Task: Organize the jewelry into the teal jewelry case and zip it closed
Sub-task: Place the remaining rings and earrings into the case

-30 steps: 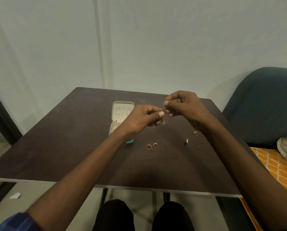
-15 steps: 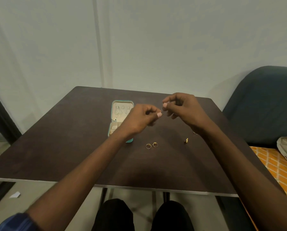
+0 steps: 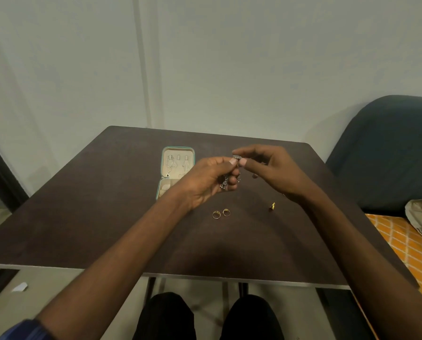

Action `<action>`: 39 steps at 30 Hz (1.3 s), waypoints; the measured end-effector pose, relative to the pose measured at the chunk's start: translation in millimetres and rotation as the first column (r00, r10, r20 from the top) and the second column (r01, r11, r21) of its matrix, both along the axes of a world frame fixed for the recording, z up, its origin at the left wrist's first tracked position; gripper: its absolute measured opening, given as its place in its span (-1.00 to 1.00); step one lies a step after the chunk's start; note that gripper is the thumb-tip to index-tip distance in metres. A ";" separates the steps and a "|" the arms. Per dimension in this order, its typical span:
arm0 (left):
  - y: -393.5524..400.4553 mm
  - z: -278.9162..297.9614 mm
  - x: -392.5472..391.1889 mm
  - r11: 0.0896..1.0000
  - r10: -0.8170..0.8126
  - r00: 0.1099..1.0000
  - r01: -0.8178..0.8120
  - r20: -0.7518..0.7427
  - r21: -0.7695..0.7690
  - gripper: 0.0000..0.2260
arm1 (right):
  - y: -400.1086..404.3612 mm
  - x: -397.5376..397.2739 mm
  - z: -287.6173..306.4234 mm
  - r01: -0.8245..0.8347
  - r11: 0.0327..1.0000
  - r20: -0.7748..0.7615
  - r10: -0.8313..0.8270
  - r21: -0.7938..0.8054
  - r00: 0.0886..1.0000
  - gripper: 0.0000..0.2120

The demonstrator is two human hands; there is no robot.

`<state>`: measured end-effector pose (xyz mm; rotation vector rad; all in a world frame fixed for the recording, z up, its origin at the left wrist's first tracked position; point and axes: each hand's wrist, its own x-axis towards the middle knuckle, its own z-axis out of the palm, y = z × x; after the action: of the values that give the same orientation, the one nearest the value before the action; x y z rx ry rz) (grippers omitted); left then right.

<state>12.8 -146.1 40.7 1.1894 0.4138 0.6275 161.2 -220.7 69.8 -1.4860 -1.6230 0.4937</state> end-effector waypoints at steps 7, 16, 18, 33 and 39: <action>3.1 -7.0 -0.3 0.971 0.117 0.989 -0.096 -0.087 0.217 -0.91 | 2.0 0.4 -4.1 -0.011 1.000 -0.067 0.010 -0.023 0.998 -0.87; 0.7 -5.7 -3.6 0.947 0.204 0.977 -0.179 -0.068 0.268 -0.84 | 3.7 0.0 -9.6 -0.004 1.000 -0.232 0.007 0.013 0.973 -0.94; -0.4 -4.5 -3.4 0.953 0.213 0.974 -0.192 -0.071 0.233 -0.80 | 3.7 -1.4 -9.2 0.016 0.999 -0.271 -0.007 0.032 0.962 -0.94; 5.3 -1.9 -3.6 0.926 0.335 0.942 -0.324 -0.024 0.194 -0.91 | 5.1 -6.2 -7.4 0.073 0.995 -0.390 -0.040 0.071 0.920 -0.89; 13.5 1.3 -8.0 0.886 0.373 0.927 -0.346 -0.031 0.309 -0.93 | 11.0 -7.1 -4.0 0.089 0.993 -0.350 -0.058 0.074 0.935 -0.90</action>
<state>4.7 -132.6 41.9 1.4476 0.6422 0.9880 154.1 -209.7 65.7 -1.3031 -1.2903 0.5971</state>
